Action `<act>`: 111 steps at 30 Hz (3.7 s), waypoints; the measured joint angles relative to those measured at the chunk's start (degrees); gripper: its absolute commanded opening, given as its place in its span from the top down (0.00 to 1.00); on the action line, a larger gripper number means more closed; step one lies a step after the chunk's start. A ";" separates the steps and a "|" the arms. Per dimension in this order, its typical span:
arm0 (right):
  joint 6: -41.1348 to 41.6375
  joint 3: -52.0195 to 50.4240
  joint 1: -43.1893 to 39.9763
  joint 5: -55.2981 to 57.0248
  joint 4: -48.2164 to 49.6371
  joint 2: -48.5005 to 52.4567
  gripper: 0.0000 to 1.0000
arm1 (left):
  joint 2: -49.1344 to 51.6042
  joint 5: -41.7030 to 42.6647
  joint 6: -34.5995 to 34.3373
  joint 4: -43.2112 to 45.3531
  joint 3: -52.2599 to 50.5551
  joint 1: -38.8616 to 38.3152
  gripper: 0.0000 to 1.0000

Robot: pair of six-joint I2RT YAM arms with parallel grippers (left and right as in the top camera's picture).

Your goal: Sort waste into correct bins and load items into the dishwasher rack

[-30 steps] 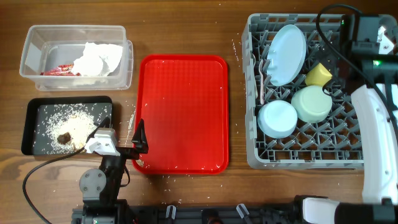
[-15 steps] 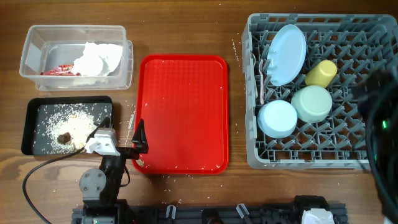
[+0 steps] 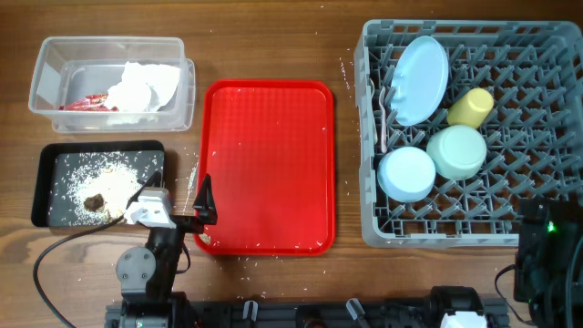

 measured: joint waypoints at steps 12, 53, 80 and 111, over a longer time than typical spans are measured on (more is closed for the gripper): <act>-42.16 -0.55 0.28 -11.02 28.00 -5.09 0.00 | 0.00 0.00 0.00 0.00 0.00 0.00 0.00; -73.68 -75.38 1.79 -28.76 88.61 -39.01 0.00 | 0.00 0.00 0.00 -0.02 0.00 0.00 0.00; -86.97 -75.38 -2.14 -28.72 88.56 -39.04 0.00 | 0.00 0.00 0.00 -0.02 0.00 0.00 0.00; -86.99 -75.38 -2.14 -28.74 88.56 -39.04 0.00 | 0.00 0.00 0.00 -0.02 0.00 0.00 0.00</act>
